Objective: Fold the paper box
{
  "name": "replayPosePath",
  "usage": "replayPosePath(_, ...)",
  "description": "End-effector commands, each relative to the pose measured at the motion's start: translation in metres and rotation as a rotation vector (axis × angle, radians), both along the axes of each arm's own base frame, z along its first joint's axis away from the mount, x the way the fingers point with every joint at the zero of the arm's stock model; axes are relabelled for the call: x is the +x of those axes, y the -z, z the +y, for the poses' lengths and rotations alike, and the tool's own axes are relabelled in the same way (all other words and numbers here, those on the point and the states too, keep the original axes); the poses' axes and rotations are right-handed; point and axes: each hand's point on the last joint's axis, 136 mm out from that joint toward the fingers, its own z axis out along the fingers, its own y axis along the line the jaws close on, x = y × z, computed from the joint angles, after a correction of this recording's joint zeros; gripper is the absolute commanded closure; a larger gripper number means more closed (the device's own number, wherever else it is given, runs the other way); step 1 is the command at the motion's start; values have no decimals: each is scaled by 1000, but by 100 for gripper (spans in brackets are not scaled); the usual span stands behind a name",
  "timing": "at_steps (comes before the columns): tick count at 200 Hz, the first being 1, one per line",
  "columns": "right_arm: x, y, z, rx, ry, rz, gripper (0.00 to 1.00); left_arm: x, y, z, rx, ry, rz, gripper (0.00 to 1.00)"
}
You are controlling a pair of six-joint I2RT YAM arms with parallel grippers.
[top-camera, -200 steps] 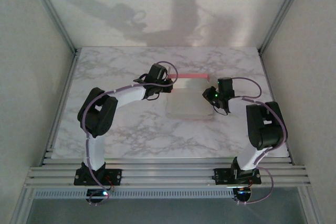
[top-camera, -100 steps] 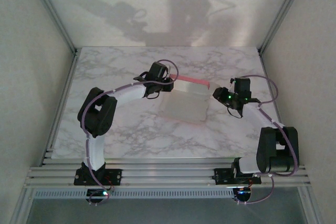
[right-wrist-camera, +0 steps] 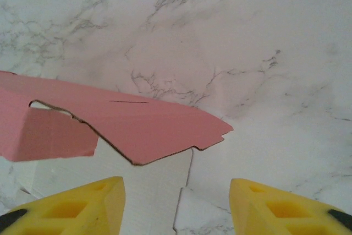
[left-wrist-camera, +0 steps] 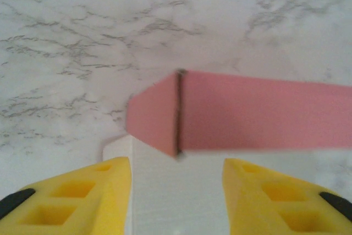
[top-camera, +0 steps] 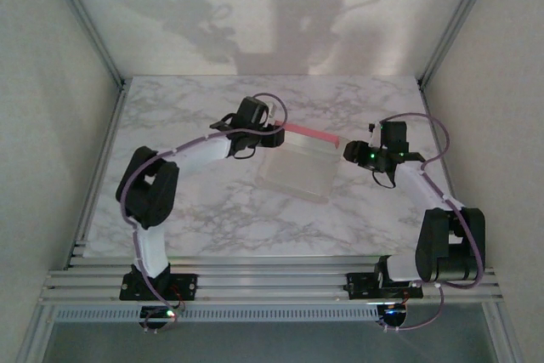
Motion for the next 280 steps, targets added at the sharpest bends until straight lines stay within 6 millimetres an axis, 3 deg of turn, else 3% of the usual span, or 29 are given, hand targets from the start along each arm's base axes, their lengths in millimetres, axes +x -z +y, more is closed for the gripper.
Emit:
replayPosePath(1,4,-23,-3,-63,-44,-56,44,-45,-22,-9,-87,176,38,55)
replayPosePath(29,10,-35,-4,-106,-90,-76,39,-107,-2,-30,-173,409,174,55)
replayPosePath(56,18,-44,0,-122,-138,-96,39,-132,31,-43,-130,485,235,53)
replayPosePath(77,25,-48,6,-112,-181,-102,39,-134,41,-61,-152,514,221,53)
replayPosePath(107,27,-36,12,-140,-234,-48,40,-130,51,-78,-179,525,211,53)
replayPosePath(183,28,-22,16,-149,-244,-27,45,-124,84,-77,-120,477,232,56)
replayPosePath(231,30,-12,24,-162,-264,-4,57,-121,102,-70,-77,434,241,58)
replayPosePath(280,27,-13,41,-159,-290,0,79,-121,109,-70,-54,411,243,59)
